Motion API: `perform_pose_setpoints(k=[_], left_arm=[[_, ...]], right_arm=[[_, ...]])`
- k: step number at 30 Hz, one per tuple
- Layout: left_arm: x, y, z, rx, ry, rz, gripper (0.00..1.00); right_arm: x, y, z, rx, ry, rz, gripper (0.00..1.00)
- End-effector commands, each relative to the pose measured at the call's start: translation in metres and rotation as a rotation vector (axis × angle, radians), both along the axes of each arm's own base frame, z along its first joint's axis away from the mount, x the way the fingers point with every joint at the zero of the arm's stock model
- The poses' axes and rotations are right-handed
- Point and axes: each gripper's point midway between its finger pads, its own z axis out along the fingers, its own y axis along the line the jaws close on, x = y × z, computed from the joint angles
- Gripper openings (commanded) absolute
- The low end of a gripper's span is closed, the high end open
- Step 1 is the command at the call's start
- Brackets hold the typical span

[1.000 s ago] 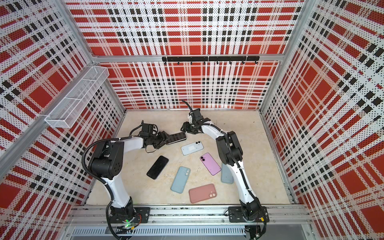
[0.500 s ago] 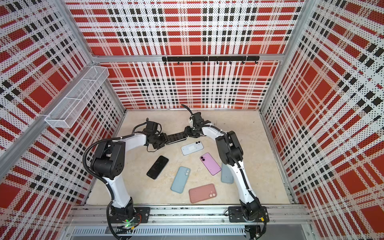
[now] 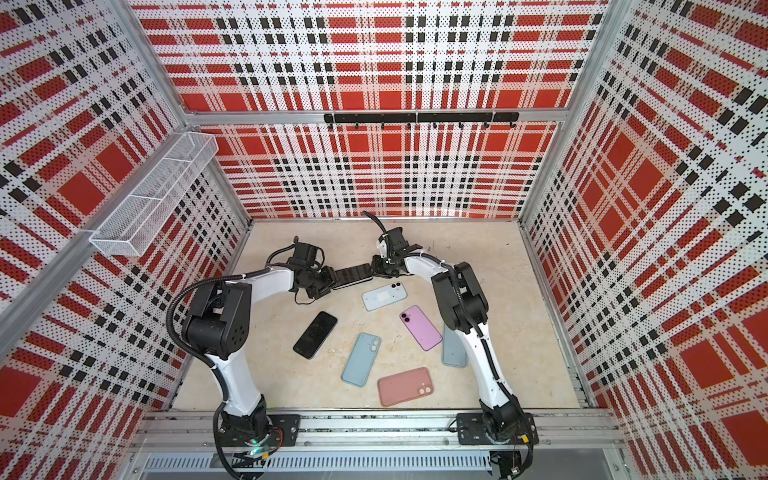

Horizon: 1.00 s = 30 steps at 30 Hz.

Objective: Put the phone into the phone case

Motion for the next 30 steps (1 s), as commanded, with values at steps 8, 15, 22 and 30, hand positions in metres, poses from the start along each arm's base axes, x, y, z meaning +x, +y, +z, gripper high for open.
perform_pose_setpoints(k=[8,15,22,30], left_arm=[[0.013,-0.005,-0.003,0.001,-0.015,-0.003,0.49],[0.016,0.008,0.003,0.026,-0.030,0.028,0.41],[0.014,0.016,0.007,0.037,-0.035,0.024,0.36],[-0.009,0.013,0.013,0.123,-0.028,-0.041,0.54]], right_arm=[[-0.009,0.016,0.021,0.022,-0.046,0.039,0.18],[-0.007,0.012,0.023,0.009,-0.055,0.031,0.37],[0.003,0.000,0.031,0.024,-0.060,-0.002,0.45],[0.006,-0.004,0.043,0.032,-0.088,0.001,0.49]])
